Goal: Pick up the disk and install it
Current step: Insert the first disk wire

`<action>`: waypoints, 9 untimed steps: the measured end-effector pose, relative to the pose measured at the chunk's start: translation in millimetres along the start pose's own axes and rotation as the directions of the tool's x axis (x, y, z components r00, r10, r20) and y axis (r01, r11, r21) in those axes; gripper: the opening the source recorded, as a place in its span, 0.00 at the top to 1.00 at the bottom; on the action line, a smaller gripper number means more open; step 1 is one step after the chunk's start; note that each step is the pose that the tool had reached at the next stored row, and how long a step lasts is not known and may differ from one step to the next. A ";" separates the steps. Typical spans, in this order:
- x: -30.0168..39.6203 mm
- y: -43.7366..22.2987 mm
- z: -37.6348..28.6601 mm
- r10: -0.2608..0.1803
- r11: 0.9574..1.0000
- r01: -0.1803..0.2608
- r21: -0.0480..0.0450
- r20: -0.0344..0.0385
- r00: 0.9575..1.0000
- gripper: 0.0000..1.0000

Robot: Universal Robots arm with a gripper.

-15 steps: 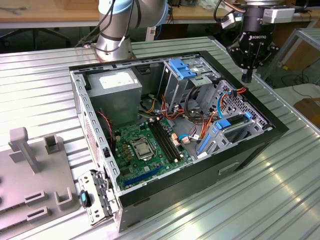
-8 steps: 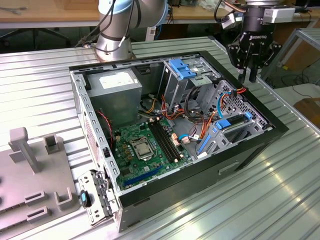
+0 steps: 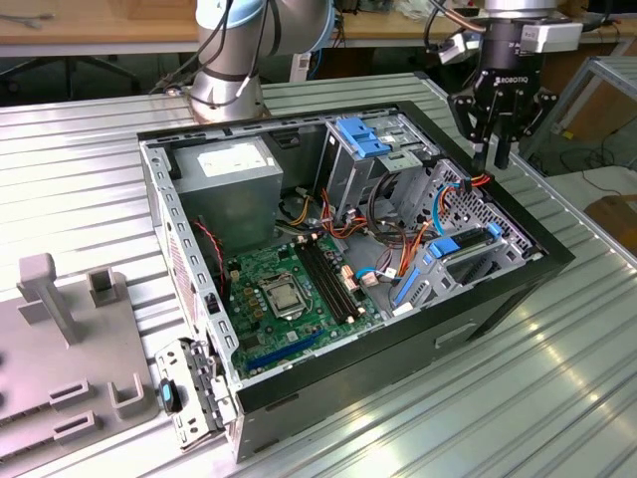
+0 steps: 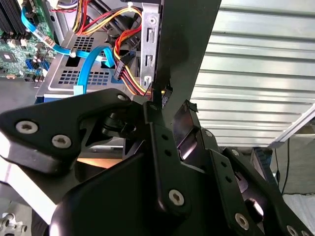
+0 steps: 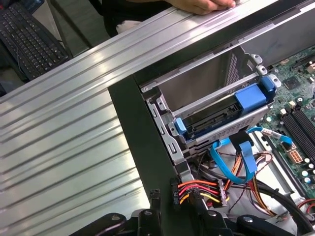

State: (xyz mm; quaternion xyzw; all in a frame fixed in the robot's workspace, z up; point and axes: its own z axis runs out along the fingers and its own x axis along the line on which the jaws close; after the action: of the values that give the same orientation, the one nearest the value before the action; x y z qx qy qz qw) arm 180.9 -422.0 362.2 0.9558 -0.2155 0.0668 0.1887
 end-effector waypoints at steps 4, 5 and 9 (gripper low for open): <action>-0.5 -0.8 2.2 0.000 1.000 0.000 -0.002 -0.001 1.000 0.64; -0.6 -1.0 2.8 0.000 1.000 0.000 -0.002 -0.001 1.000 0.64; -1.2 -1.9 5.2 0.000 1.000 0.000 -0.002 -0.001 1.000 0.64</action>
State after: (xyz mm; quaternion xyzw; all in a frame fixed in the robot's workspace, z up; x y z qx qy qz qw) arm 180.9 -422.0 356.6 0.9555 -0.2154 0.0671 0.1900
